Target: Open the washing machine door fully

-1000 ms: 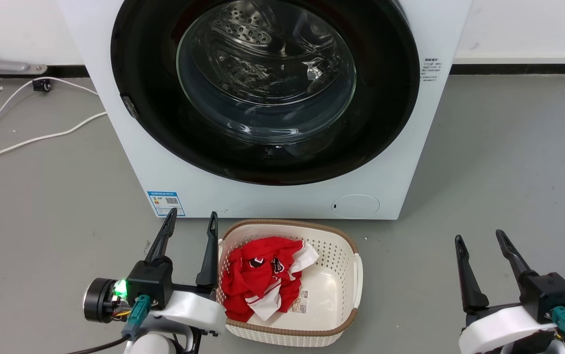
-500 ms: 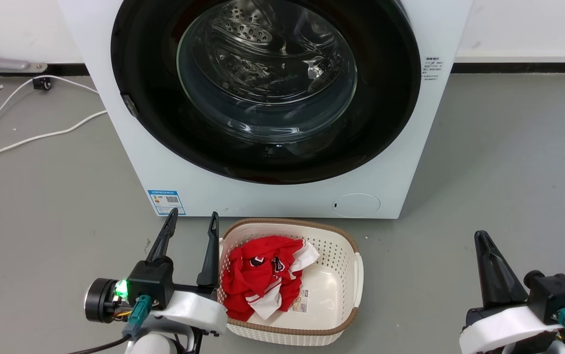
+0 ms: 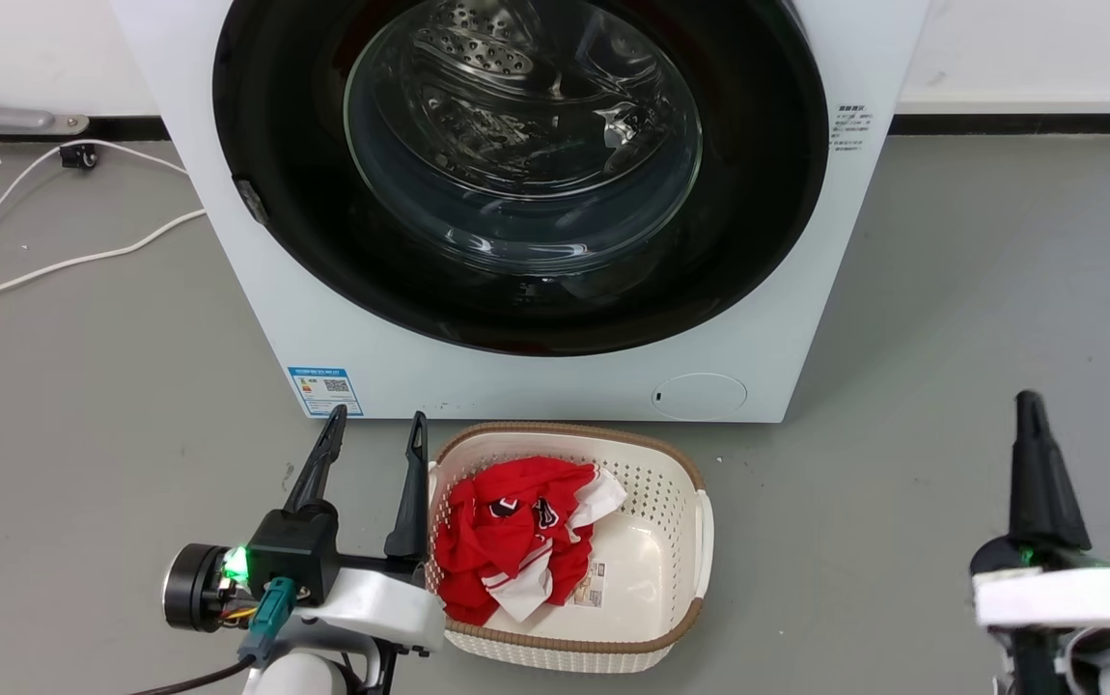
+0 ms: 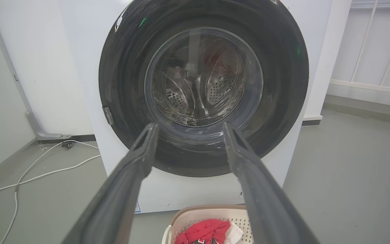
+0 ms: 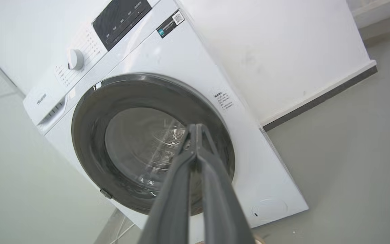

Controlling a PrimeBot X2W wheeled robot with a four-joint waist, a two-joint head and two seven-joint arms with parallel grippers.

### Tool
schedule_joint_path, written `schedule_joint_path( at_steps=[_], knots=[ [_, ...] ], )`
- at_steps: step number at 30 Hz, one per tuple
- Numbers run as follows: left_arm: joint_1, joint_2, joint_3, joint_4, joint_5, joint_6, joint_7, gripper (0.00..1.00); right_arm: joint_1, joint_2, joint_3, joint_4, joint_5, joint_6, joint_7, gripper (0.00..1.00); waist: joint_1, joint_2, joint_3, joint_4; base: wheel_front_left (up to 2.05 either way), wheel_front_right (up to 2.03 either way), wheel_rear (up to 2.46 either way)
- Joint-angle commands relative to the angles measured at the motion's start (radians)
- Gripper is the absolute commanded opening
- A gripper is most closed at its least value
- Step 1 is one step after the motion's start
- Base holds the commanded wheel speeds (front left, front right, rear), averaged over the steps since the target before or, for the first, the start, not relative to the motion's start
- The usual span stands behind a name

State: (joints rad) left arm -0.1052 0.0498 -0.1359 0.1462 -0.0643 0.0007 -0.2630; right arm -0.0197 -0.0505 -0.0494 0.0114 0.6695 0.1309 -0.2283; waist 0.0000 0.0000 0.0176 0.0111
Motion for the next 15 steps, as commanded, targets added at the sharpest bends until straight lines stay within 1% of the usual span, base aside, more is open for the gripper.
schedule_joint_path(
  at_steps=[1,3,4,6,10,15],
  knots=[
    [-0.009,0.001,0.0,-0.005,0.001,0.003,-0.003,1.0,-0.013,0.001,-0.003,-0.001,0.024,0.0,0.003,0.0,0.0,0.0,0.002,-0.001,0.0,0.0,0.0],
    [-0.011,0.001,0.0,-0.008,-0.001,0.006,-0.003,1.0,-0.04,0.001,-0.011,-0.005,0.207,0.0,0.015,0.0,0.0,0.0,0.008,-0.002,0.0,0.0,0.0],
    [-0.013,0.001,0.001,-0.009,-0.001,0.006,-0.003,1.0,-0.054,0.001,-0.02,-0.009,0.255,0.0,0.025,0.0,0.0,0.0,0.012,-0.004,0.0,0.0,0.0],
    [-0.019,0.001,0.003,-0.011,-0.001,0.008,-0.003,1.0,-0.09,0.001,-0.036,-0.018,0.393,0.0,0.056,0.0,0.0,0.0,0.022,-0.006,0.0,0.0,0.0],
    [-0.03,0.001,-0.002,-0.017,-0.003,0.01,-0.003,1.0,-0.173,-0.024,-0.084,-0.015,0.446,0.0,0.132,0.0,0.0,0.0,0.048,-0.007,0.0,0.0,0.0],
    [-0.053,0.001,-0.009,-0.031,-0.005,0.015,-0.003,1.0,-0.324,-0.054,-0.13,0.043,0.49,0.0,0.22,0.0,0.0,0.0,0.092,-0.005,0.0,0.0,0.0]
  ],
)
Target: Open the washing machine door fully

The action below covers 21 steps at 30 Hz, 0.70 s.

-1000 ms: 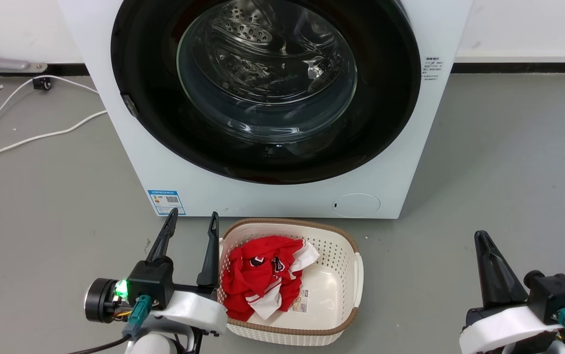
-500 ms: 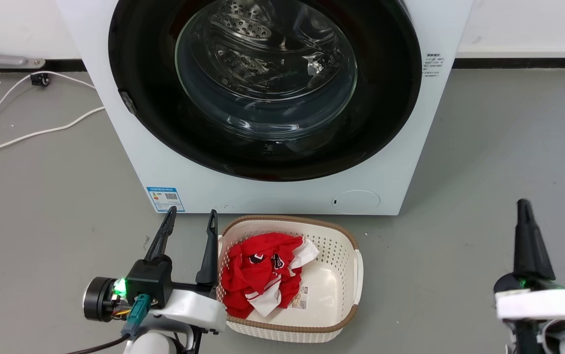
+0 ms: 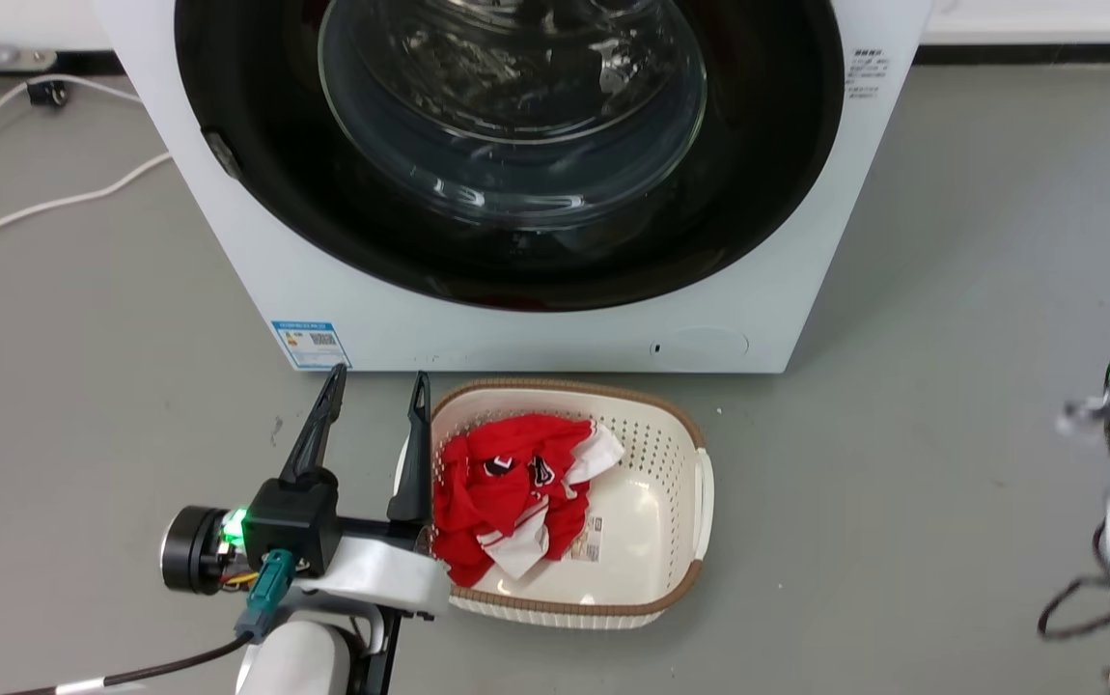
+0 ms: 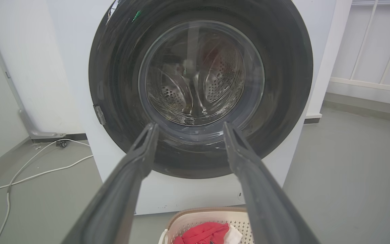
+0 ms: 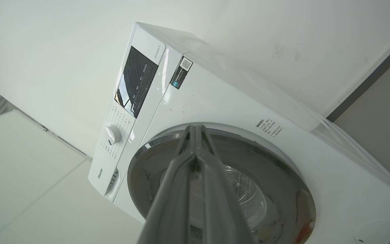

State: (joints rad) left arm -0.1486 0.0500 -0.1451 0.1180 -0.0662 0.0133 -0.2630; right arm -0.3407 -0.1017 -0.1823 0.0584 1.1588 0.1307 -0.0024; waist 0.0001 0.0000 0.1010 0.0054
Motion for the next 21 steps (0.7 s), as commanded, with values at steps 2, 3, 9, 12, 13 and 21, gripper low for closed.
schedule_joint_path(
  at_steps=[2,3,9,12,13,21],
  knots=[
    [-0.017,0.001,-0.001,-0.008,-0.004,0.006,-0.003,1.0,-0.076,-0.02,-0.014,0.035,0.019,0.0,0.033,0.0,-0.0001,0.0,0.028,0.002,0.0,0.0,0.0],
    [-0.024,0.001,-0.003,-0.011,-0.004,0.007,-0.003,1.0,-0.116,-0.026,-0.019,0.058,0.03,0.0,0.057,0.0,-0.0001,0.0,0.04,0.003,0.0,0.0,0.0],
    [-0.064,0.001,-0.022,-0.028,-0.005,0.011,-0.003,1.0,-0.364,-0.083,-0.046,0.227,0.045,0.0,0.181,0.0,-0.0001,0.0,0.1,0.022,0.0,0.0,0.0],
    [-0.082,0.001,-0.028,-0.039,-0.006,0.012,-0.003,1.0,-0.489,-0.118,-0.051,0.314,0.02,0.0,0.232,0.0,-0.0001,0.0,0.128,0.032,0.0,0.0,0.0],
    [-0.088,0.001,-0.03,-0.044,-0.006,0.013,-0.003,1.0,-0.531,-0.121,-0.054,0.346,0.017,0.0,0.251,0.0,-0.0001,0.0,0.137,0.035,0.0,0.0,0.0],
    [-0.129,0.001,-0.046,-0.079,-0.003,0.02,-0.003,1.0,-0.844,-0.171,-0.048,0.574,-0.098,0.0,0.371,0.0,-0.0001,0.0,0.215,0.06,0.0,0.0,0.0]
  ],
)
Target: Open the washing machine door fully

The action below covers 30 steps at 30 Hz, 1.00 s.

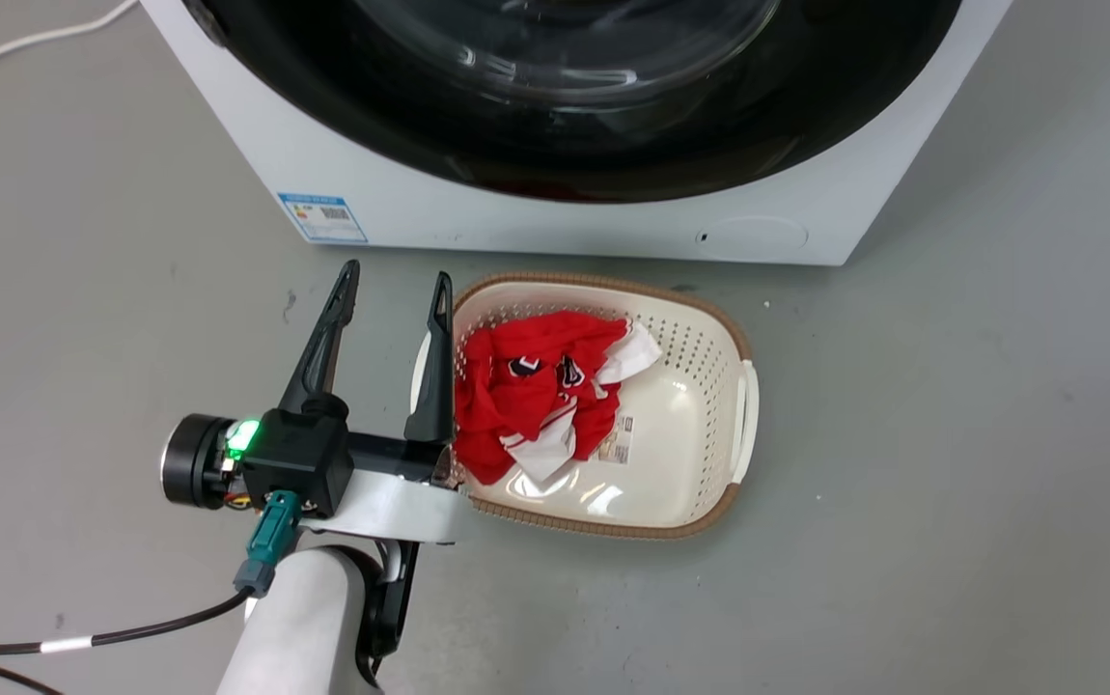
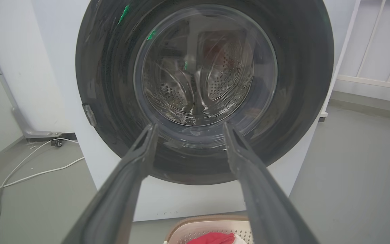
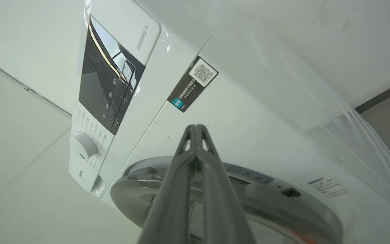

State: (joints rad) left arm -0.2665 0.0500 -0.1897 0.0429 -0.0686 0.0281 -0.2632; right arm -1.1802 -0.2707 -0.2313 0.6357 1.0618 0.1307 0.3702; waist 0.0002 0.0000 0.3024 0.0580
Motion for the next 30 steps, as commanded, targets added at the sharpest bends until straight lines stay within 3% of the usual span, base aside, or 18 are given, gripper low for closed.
schedule_joint_path(
  at_steps=[1,8,16,30],
  knots=[
    [-0.015,0.001,-0.003,-0.006,0.0,0.005,-0.002,1.0,-0.037,-0.006,0.006,0.02,-0.019,0.0,0.014,0.0,-0.0002,0.0,0.023,0.01,0.0,0.0,0.0],
    [-0.047,0.001,-0.012,-0.027,0.001,0.01,-0.003,1.0,-0.191,-0.008,0.055,0.151,-0.126,0.0,0.151,0.0,-0.0002,0.0,0.078,0.026,0.0,0.0,0.0],
    [-0.063,0.001,-0.019,-0.036,0.0,0.017,-0.003,1.0,-0.231,0.006,0.115,0.176,-0.197,0.0,0.325,0.0,-0.0002,0.0,0.115,0.036,0.0,0.0,0.0],
    [-0.113,0.001,-0.042,-0.051,-0.004,0.029,-0.003,1.0,-0.301,0.044,0.067,0.184,-0.304,0.0,0.358,0.0,-0.0002,0.0,0.207,0.048,0.0,0.0,0.0]
  ],
)
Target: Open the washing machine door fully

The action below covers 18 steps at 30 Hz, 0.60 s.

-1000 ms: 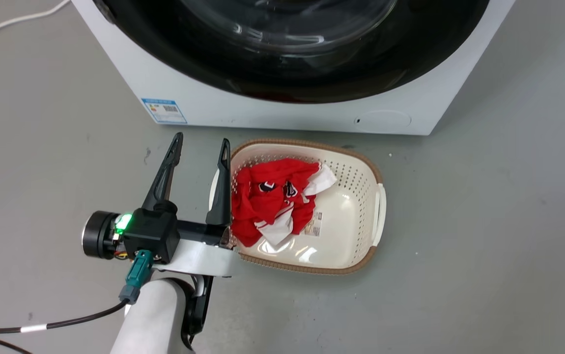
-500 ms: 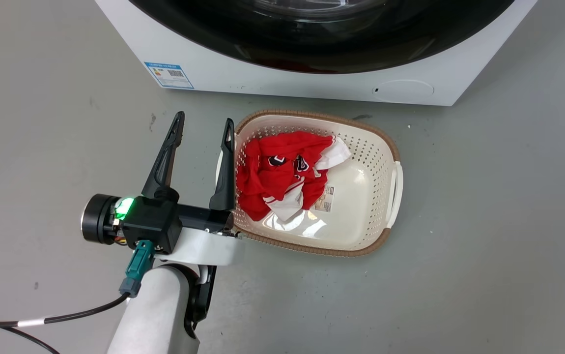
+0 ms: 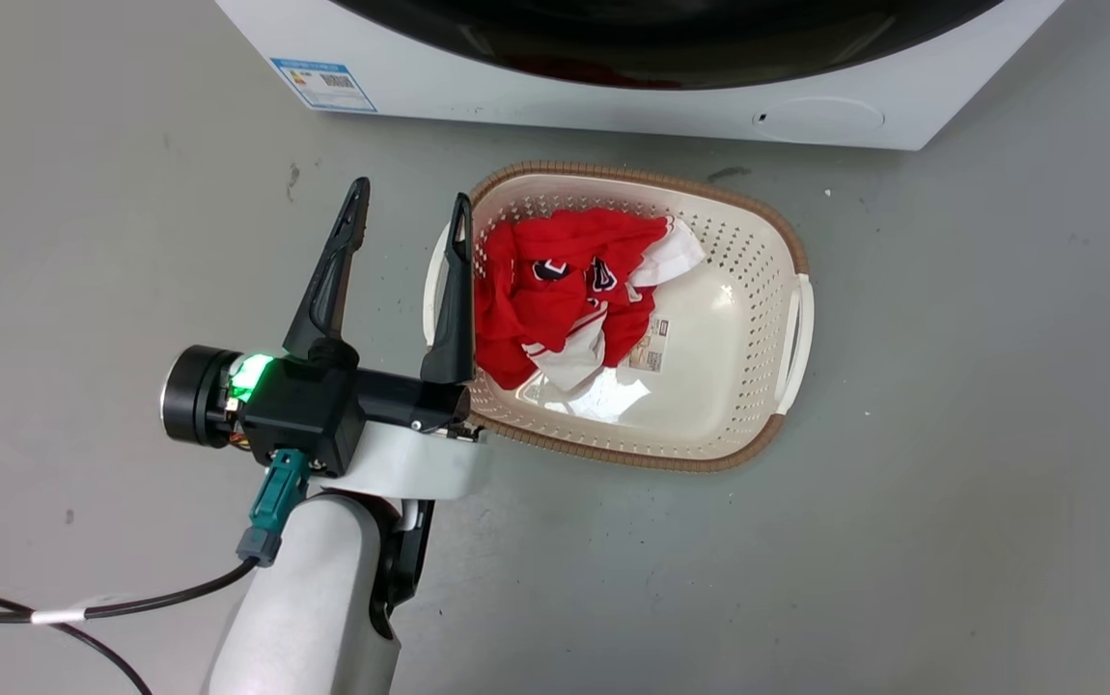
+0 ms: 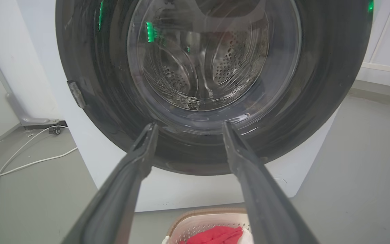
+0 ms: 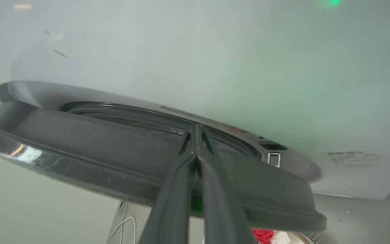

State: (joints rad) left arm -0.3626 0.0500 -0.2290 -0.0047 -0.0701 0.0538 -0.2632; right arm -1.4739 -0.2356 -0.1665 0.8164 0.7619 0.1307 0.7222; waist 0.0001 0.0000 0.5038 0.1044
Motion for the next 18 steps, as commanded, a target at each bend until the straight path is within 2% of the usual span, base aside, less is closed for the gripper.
schedule_joint_path(
  at_steps=[1,11,18],
  knots=[
    [-0.019,0.001,-0.005,-0.003,-0.002,0.004,-0.002,1.0,-0.01,0.013,0.002,0.001,-0.005,0.0,0.019,0.0,-0.0001,0.0,0.009,0.002,0.0,0.0,0.0],
    [-0.031,0.001,-0.008,0.002,-0.007,0.014,-0.003,1.0,0.01,0.019,-0.009,-0.04,0.021,0.0,0.163,0.0,-0.0001,0.0,0.019,-0.002,0.0,0.0,0.0],
    [-0.024,0.001,-0.001,0.013,-0.011,0.016,-0.002,1.0,0.059,0.036,-0.028,-0.066,0.068,0.0,0.32,0.0,-0.0001,0.0,-0.009,-0.011,0.0,0.0,0.0]
  ],
)
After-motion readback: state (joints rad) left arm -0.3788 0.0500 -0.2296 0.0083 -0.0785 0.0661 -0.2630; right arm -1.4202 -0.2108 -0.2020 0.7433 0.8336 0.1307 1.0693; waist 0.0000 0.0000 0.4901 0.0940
